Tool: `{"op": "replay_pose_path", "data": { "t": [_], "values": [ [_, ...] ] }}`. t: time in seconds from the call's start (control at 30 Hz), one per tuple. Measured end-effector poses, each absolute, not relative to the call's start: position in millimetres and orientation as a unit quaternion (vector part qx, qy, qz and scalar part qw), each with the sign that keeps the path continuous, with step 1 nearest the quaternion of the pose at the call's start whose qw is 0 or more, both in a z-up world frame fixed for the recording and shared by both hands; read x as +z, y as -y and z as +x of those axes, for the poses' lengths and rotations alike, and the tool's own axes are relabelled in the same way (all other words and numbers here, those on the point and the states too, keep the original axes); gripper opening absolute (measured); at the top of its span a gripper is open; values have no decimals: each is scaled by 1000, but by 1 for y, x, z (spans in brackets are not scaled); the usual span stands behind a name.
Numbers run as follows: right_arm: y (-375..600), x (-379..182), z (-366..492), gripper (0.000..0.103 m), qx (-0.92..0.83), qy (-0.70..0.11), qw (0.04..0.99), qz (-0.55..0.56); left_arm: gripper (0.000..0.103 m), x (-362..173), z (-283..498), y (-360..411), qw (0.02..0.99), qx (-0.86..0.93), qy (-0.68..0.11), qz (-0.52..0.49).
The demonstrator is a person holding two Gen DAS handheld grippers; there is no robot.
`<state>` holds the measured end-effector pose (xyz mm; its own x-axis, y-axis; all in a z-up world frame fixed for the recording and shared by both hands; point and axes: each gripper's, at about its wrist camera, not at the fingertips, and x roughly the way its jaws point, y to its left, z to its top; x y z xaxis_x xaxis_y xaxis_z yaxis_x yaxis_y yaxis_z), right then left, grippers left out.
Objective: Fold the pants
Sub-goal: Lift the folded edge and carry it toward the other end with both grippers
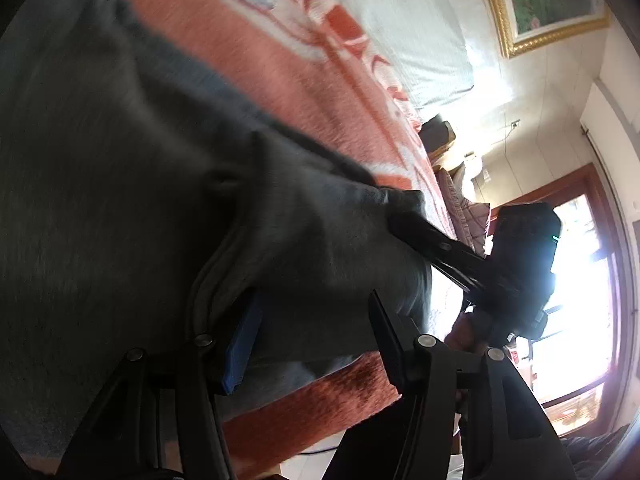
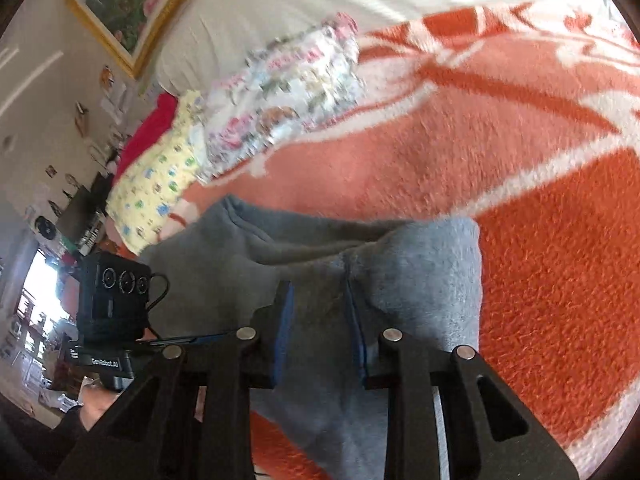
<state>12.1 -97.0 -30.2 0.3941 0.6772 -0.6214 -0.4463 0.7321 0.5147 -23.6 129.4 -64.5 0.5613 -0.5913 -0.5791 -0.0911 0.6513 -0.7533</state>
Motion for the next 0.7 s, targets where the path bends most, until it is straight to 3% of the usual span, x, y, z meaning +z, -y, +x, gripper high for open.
{"op": "replay_pose_path", "data": {
  "t": [0.13,0.3,0.37,0.43,0.5,0.7],
  "values": [
    [92,-57,23,20,318,-460,820,120,55,-63,-30,-129,802,-153,-434,-382],
    [85,-28,19,23,339,-438,824,122,64,-44,-47,-143,815,-127,-410,-391],
    [76,-15,19,26,349,-432,825,108,69,-37,-60,-157,819,-108,-392,-405],
    [64,-5,20,39,361,-428,823,98,70,-32,-75,-171,823,-86,-374,-419],
    [47,1,20,44,375,-425,819,88,70,-28,-95,-191,827,-53,-356,-432],
    [-13,8,14,45,422,-427,798,51,70,-30,-152,-240,829,31,-309,-465]
  ]
}}
